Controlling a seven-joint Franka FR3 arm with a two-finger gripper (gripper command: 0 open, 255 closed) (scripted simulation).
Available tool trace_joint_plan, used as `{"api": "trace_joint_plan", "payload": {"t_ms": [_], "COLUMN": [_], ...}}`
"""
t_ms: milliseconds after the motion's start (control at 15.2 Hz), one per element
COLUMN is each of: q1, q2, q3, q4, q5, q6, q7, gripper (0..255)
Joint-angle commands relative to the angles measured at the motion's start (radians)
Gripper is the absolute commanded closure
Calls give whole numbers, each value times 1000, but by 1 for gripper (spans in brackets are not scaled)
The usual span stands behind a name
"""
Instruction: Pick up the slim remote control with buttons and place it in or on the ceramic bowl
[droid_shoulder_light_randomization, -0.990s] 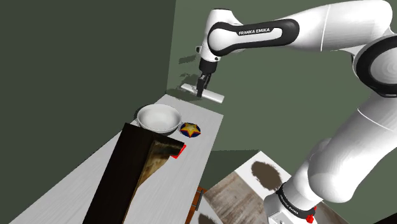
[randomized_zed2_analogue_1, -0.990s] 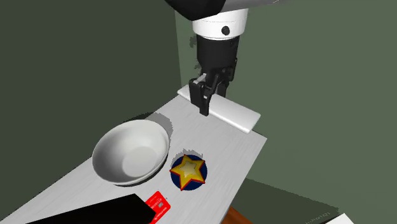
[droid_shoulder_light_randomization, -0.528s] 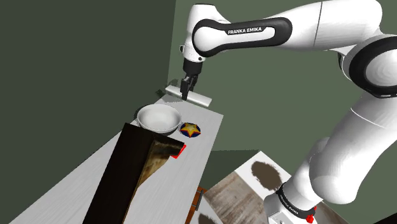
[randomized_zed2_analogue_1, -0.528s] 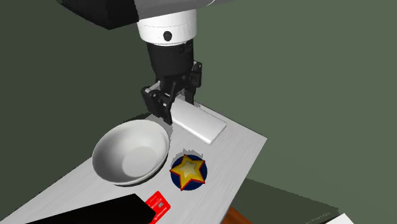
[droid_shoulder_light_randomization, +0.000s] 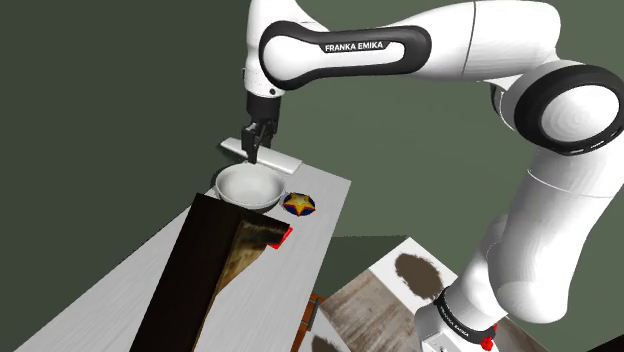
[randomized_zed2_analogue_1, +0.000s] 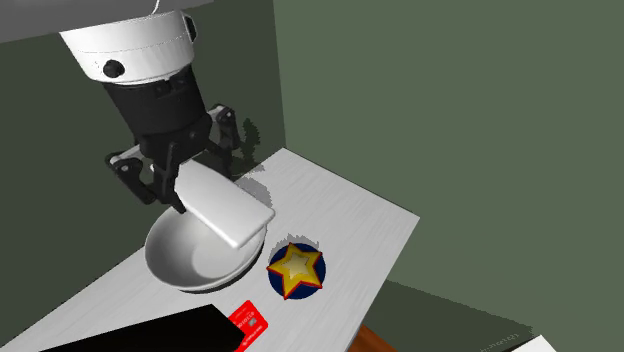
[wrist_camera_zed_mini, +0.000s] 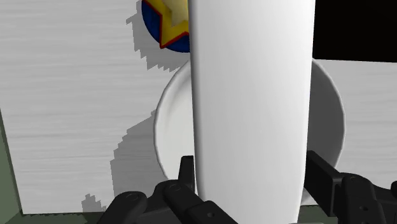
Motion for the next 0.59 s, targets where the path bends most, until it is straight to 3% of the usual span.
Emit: {"api": "trace_joint_plan", "payload": {"t_ms": [0, 528], "q1": [19, 19], "q2": [28, 48], "q3": [10, 9], "q4": [22, -60], "q5": [-6, -10], "q6": [5, 106], "q7": [32, 36], "gripper": [255, 255]}}
